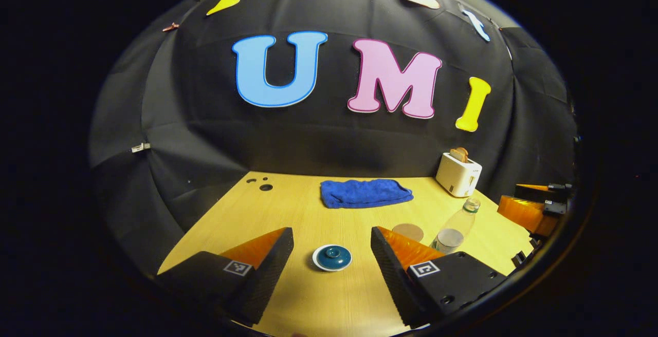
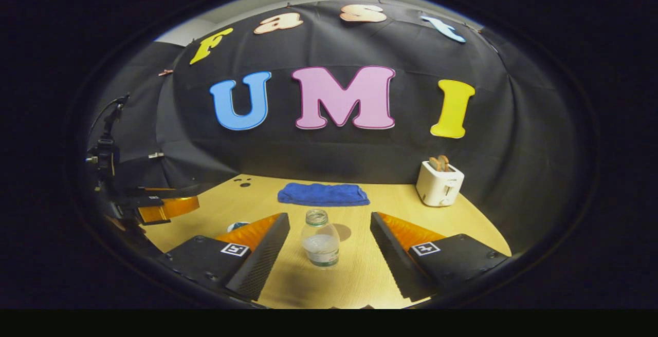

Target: Open the teacup lid with one hand, grasp the water bottle and pour water into the teacup with the other hand; after pouring, place the water bottle on the coaster and then close the teacup lid.

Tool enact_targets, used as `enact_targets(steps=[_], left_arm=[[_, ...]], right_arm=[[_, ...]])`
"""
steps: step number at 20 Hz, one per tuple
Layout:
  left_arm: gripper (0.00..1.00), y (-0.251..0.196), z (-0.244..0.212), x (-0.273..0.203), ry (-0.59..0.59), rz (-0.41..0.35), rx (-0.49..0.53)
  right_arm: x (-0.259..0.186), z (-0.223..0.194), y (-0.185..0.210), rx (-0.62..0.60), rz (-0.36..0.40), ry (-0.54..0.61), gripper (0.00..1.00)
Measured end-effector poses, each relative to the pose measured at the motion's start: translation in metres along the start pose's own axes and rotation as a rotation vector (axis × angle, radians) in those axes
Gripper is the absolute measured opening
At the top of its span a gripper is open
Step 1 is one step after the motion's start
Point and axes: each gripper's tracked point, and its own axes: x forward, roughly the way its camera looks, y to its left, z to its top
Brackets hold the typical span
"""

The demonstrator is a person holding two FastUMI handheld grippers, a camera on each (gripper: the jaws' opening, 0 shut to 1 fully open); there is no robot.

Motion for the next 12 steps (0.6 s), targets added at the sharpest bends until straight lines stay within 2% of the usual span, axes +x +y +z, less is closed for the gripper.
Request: enact_targets(steps=[9,12], left_arm=[[0.79,0.001,-0.068,0.086,0.034,-0.031,0.067],[0.77,0.003,-0.094,0.108,0.05,-0.044,0.069]], right_arm=[[0.011,-0.036,0.012,-0.018,0.001,0.061,0.98],[0.016,-0.05,0.017,-0.012,-0.001,0.091,0.98]])
